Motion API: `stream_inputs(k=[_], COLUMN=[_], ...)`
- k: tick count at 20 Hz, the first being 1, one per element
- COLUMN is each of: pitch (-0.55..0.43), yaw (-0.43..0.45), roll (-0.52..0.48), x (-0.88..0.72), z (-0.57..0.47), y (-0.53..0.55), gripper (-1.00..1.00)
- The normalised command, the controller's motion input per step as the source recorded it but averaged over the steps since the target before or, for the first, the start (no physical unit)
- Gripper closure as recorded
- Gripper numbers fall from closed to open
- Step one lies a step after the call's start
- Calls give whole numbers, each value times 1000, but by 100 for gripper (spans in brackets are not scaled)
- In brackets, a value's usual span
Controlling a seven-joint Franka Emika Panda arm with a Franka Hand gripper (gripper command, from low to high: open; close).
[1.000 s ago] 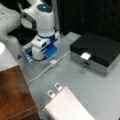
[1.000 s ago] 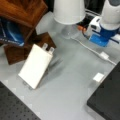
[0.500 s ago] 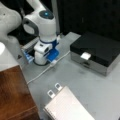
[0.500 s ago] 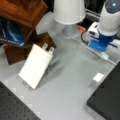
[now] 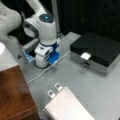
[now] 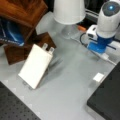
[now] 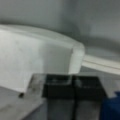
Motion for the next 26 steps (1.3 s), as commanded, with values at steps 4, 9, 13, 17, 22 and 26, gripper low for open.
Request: stream_inputs(k=[4, 9, 13, 17, 22, 26], pitch=[-401, -435, -430, -402, -372, -317], yaw=[61, 64, 86, 106, 117, 107], roll=[112, 97, 87, 76, 87, 101], x=[-554, -575, -666, -747, -782, -750], z=[-359, -407, -407, -396, -327, -176], y=[-162, -154, -130, -145, -182, -193], gripper=[100, 100, 100, 100, 100, 100])
